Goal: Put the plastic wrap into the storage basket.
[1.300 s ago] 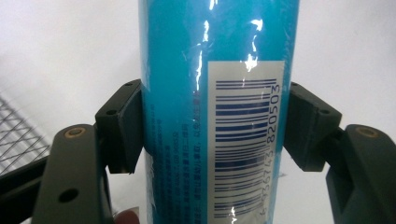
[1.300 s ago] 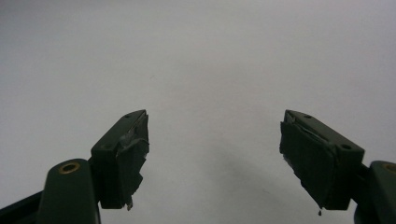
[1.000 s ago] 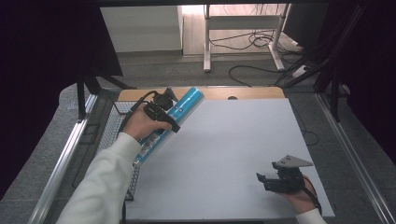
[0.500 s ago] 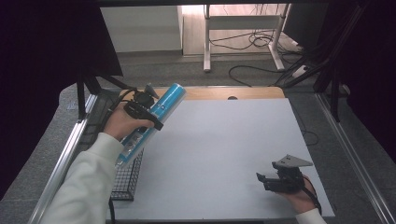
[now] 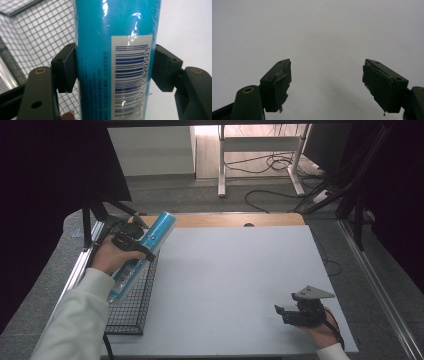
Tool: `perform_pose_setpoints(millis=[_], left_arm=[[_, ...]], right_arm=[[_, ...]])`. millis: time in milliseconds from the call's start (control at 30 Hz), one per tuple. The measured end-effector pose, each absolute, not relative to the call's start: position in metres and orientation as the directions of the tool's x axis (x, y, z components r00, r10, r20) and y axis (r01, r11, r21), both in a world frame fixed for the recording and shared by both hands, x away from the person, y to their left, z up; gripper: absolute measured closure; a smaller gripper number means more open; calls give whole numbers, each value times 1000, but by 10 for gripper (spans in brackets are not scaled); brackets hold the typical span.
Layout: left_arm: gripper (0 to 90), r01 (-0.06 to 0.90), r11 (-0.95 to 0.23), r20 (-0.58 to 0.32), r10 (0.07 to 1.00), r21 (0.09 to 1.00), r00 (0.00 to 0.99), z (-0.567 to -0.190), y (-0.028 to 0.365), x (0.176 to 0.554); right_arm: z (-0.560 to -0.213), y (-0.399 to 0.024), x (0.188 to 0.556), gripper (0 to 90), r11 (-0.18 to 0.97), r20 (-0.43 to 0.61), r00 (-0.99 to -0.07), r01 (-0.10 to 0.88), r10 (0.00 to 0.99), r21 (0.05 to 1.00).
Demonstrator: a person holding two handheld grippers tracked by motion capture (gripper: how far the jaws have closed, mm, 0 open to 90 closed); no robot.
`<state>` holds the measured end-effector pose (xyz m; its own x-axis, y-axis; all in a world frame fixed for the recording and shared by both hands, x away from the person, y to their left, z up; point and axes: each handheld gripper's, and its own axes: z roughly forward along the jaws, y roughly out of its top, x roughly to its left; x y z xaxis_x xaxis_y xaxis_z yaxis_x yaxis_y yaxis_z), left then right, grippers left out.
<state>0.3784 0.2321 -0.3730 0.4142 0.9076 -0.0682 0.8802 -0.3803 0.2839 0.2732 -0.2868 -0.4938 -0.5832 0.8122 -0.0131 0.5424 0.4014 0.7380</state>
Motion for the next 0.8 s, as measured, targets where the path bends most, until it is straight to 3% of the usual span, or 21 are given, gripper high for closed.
perform_pose_setpoints(millis=[800], left_arm=[[316,946,-248,-78,960,209,269,-415,273,374]], right_arm=[[-488,-282,272,227,415,-31,-599,516,800,749]])
